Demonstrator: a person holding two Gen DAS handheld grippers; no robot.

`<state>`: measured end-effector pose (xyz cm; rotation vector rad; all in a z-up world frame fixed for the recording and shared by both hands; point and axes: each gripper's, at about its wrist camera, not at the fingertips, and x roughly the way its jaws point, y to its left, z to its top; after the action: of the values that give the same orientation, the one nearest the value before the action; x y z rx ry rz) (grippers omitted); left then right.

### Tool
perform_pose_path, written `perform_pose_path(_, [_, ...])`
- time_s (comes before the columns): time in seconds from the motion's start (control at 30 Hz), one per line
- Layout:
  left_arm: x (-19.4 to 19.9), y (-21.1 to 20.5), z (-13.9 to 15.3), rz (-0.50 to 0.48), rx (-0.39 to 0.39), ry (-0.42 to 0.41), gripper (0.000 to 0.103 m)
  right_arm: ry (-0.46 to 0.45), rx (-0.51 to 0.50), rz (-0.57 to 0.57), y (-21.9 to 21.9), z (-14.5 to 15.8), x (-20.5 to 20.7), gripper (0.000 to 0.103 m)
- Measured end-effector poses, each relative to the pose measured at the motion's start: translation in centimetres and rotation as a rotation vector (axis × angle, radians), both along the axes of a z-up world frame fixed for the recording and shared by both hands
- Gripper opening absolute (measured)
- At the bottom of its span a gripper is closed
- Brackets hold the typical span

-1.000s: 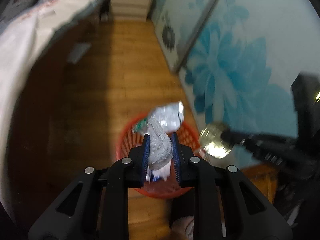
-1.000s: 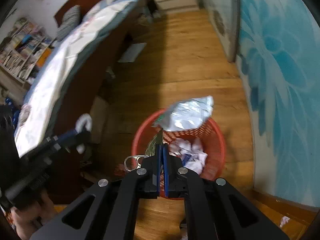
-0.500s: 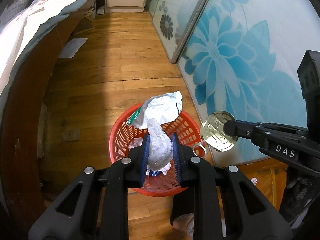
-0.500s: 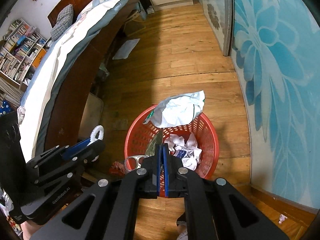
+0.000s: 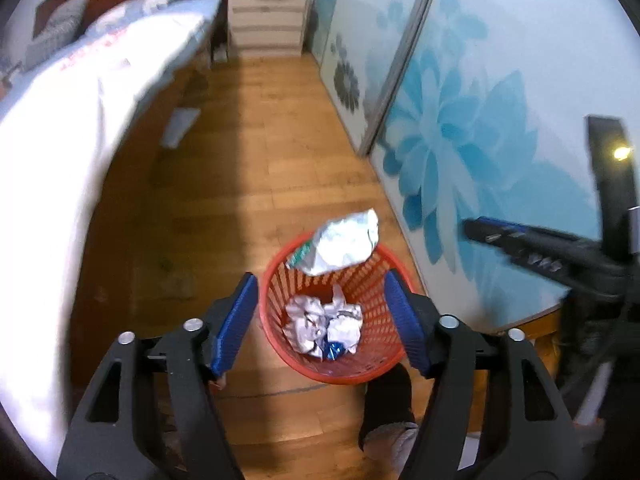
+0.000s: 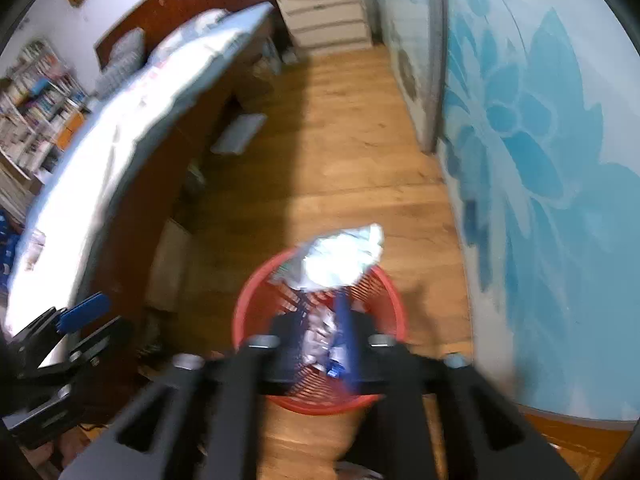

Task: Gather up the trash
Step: 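Carry the tissue and can lid to the red basket and release both, then move both tools back over the bed toward the last crumpled tissue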

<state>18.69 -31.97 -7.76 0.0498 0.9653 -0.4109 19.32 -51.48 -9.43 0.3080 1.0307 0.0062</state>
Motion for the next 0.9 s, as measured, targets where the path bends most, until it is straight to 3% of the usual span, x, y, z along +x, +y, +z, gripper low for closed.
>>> perform_pose_path(0.03, [-0.9,0.6,1.8,0.012,-0.010,-0.032,0.072,-0.053,0.029,0.015,0.7,1.1,-0.3,0.070])
perform_pose_path(0.17, [-3.6,3.7,8.3,0.043,-0.069,-0.103,0.079,-0.197,0.054,0.072,4.6,4.6,-0.9,0.071])
perform_pose_path(0.33, [-5.4,9.3,13.2,0.091,-0.032,-0.176,0.081,-0.313,0.041,0.200,12.5,7.3,-1.5,0.079])
perform_pose_path(0.5, [-5.3,19.2,14.6,0.243,0.031,-0.195,0.081,-0.409,0.007,0.314,20.2,9.1,-2.0,0.079])
perform_pose_path(0.7, [-3.3,32.1,13.5,0.506,-0.056,-0.150,0.081,-0.449,0.083,0.391,28.9,9.5,-1.5,0.080])
perform_pose_path(0.83, [-0.7,35.6,13.7,0.574,-0.100,-0.162,0.086,-0.455,0.117,0.474,35.6,8.6,0.2,0.079])
perform_pose_path(0.9, [1.5,35.9,13.0,0.567,-0.112,-0.141,0.086,-0.468,0.069,0.507,39.2,7.8,1.0,0.078])
